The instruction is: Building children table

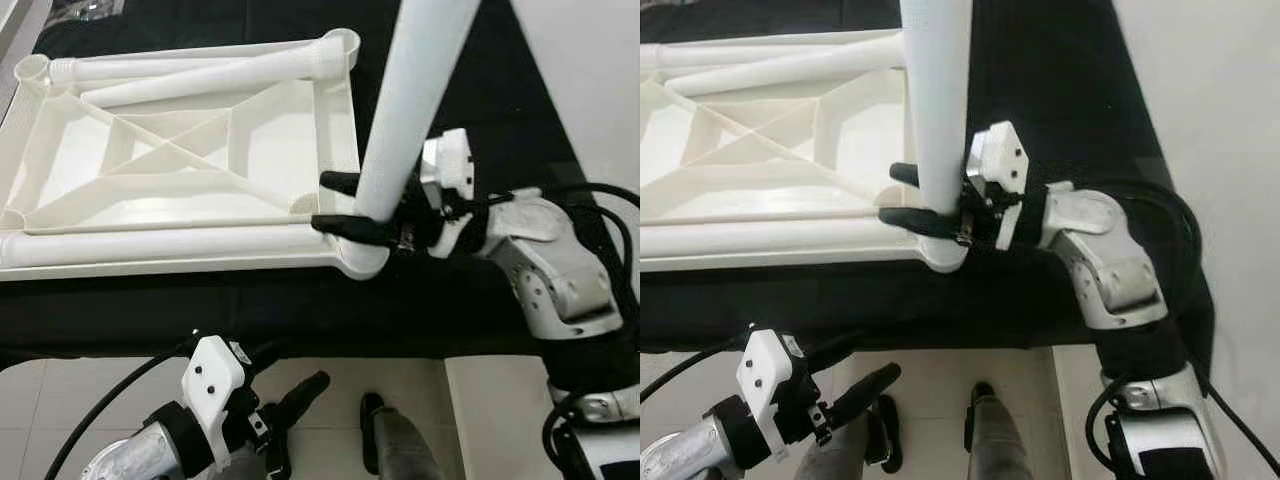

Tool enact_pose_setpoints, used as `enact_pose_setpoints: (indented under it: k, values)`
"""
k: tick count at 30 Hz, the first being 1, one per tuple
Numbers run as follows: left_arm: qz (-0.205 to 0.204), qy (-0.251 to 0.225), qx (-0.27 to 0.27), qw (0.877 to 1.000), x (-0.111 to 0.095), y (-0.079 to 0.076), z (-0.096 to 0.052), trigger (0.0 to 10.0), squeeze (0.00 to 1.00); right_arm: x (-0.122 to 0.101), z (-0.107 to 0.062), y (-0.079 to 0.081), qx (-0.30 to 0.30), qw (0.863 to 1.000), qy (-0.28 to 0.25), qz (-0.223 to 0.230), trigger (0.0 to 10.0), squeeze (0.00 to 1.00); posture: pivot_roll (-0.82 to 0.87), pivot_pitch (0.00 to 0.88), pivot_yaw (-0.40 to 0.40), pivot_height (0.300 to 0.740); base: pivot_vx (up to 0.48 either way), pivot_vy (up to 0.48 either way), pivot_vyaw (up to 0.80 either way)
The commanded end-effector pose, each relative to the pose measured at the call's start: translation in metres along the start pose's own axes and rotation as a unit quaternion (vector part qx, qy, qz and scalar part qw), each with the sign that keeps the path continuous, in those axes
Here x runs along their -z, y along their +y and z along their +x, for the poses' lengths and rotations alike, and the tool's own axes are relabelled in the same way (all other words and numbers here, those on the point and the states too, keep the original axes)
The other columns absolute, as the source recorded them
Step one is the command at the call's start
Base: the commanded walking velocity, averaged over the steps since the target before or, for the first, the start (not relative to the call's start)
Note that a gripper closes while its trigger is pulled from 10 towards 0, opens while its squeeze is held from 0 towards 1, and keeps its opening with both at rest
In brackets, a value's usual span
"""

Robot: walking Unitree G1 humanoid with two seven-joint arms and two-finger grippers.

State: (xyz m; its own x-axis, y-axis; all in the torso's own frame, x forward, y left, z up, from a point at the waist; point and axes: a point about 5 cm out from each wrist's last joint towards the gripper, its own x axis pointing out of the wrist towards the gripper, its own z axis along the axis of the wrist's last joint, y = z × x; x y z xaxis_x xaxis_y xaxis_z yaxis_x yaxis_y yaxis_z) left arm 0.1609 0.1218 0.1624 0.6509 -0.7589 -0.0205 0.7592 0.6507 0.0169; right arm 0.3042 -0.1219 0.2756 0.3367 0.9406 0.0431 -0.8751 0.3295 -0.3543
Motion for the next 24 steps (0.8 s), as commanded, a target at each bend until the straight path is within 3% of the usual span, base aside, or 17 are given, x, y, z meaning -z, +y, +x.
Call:
enact_pose_setpoints:
  k: [1,8,11,12,13,14,15,16,17,18,20,24]
  values:
    - [-0.012,0.009,0.004,1.000,0.003,-0.004,-0.002,10.0,0.00,0.048,-0.007,0.002,0.048,0.991,0.083,0.092,10.0,0.00,0.08,0.428,0.039,0.740,0.000,0.000,0.00]
    - [-0.012,0.008,0.004,1.000,0.002,-0.004,-0.001,10.0,0.00,0.059,-0.007,0.006,0.086,0.984,0.111,0.111,10.0,0.00,0.08,0.428,0.038,0.740,0.000,0.000,0.00]
    - [-0.013,0.008,0.004,1.000,0.003,-0.004,-0.001,10.0,0.00,0.067,-0.007,0.012,0.126,0.972,0.141,0.138,10.0,0.00,0.07,0.427,0.029,0.740,0.000,0.000,0.00]
    - [-0.013,0.009,0.004,1.000,0.004,-0.004,-0.002,10.0,0.00,0.074,-0.008,0.013,0.201,0.953,0.155,0.165,10.0,0.00,0.06,0.426,0.007,0.740,0.000,0.000,0.00]
    - [-0.013,0.009,0.004,1.000,0.004,-0.004,-0.002,10.0,0.00,0.074,-0.008,0.013,0.201,0.953,0.155,0.165,10.0,0.00,0.06,0.426,0.007,0.740,0.000,0.000,0.00]
    - [-0.013,0.009,0.004,1.000,0.004,-0.005,-0.003,10.0,0.00,0.082,-0.012,0.014,0.352,0.905,0.171,0.169,10.0,0.00,0.06,0.426,0.001,0.740,0.000,0.000,0.00]
    - [-0.013,0.010,0.004,1.000,0.004,-0.005,-0.003,10.0,0.00,0.087,-0.020,0.016,0.457,0.853,0.186,0.173,10.0,0.00,0.06,0.426,0.001,0.740,0.000,0.000,0.00]
    - [-0.014,0.009,0.004,1.000,0.004,-0.005,-0.002,10.0,0.00,0.089,-0.017,0.047,0.495,0.827,0.187,0.189,10.0,0.00,0.08,0.422,-0.002,0.740,0.000,0.000,0.00]
    - [-0.014,0.008,0.003,1.000,0.004,-0.006,-0.001,10.0,0.00,0.086,-0.015,0.067,0.504,0.820,0.180,0.202,10.0,0.00,0.08,0.422,-0.002,0.740,0.000,0.000,0.00]
    - [-0.014,0.007,0.002,1.000,0.003,-0.005,0.000,10.0,0.00,0.085,-0.009,0.083,0.500,0.820,0.169,0.220,10.0,0.00,0.07,0.436,0.012,0.740,0.000,0.000,0.00]
    - [-0.013,0.007,0.001,1.000,0.003,-0.005,0.000,10.0,0.00,0.082,-0.003,0.087,0.502,0.822,0.151,0.225,10.0,0.00,0.07,0.421,0.016,0.740,0.000,0.000,0.00]
    - [-0.012,0.007,0.001,1.000,0.005,-0.003,0.003,10.0,0.00,0.078,0.010,0.072,0.504,0.832,0.124,0.197,10.0,0.00,0.07,0.398,0.016,0.740,0.000,0.000,0.00]
